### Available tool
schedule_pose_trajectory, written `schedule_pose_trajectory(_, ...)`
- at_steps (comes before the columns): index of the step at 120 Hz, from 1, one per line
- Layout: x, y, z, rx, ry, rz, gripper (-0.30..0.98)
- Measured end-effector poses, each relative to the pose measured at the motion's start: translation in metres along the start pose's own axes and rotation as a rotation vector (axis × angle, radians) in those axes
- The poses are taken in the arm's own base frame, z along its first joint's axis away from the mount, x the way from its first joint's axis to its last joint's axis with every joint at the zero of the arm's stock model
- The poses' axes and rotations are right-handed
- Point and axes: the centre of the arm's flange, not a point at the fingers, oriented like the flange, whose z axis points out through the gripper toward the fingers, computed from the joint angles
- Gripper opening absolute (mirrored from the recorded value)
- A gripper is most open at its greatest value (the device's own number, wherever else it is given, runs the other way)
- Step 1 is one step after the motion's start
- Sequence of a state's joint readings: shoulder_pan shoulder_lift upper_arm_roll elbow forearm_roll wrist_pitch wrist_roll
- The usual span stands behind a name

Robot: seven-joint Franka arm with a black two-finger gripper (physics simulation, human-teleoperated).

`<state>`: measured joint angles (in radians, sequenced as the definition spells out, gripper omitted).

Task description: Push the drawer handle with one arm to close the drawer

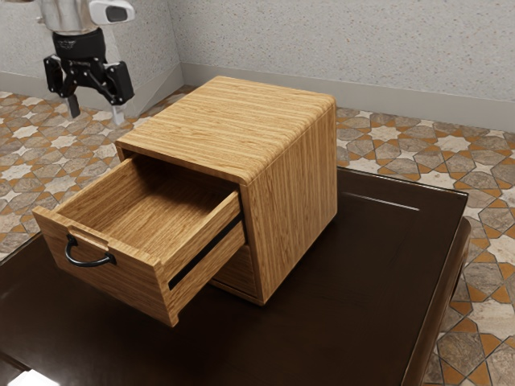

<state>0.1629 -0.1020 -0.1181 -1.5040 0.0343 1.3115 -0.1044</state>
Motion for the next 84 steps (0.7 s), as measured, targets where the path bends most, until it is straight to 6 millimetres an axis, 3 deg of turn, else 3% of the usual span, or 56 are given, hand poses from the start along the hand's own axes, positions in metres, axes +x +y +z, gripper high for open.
schedule_pose_trajectory(16, 0.003, 0.007, -0.001, 0.002, 0.027, 0.043, 0.69)
schedule_pose_trajectory(24, -0.005, 0.012, -0.01, 0.006, 0.047, 0.055, 0.69)
schedule_pose_trajectory(30, -0.019, 0.017, -0.022, 0.011, 0.066, 0.067, 0.69)
schedule_pose_trajectory(36, -0.048, 0.029, -0.038, 0.015, 0.097, 0.103, 0.69)
schedule_pose_trajectory(42, -0.068, 0.036, -0.039, 0.015, 0.099, 0.128, 0.69)
schedule_pose_trajectory(47, -0.093, 0.04, -0.022, 0.019, 0.089, 0.149, 0.69)
schedule_pose_trajectory(53, -0.136, 0.035, 0.02, 0.024, 0.069, 0.154, 0.69)
schedule_pose_trajectory(63, -0.187, 0.028, 0.077, 0.009, 0.066, 0.149, 0.68)
schedule_pose_trajectory(68, -0.202, 0.028, 0.095, 0.003, 0.075, 0.145, 0.6)
schedule_pose_trajectory(74, -0.218, 0.042, 0.105, 0.031, 0.104, 0.16, 0.47)
schedule_pose_trajectory(84, -0.226, 0.054, 0.118, 0.053, 0.121, 0.165, 0.26)
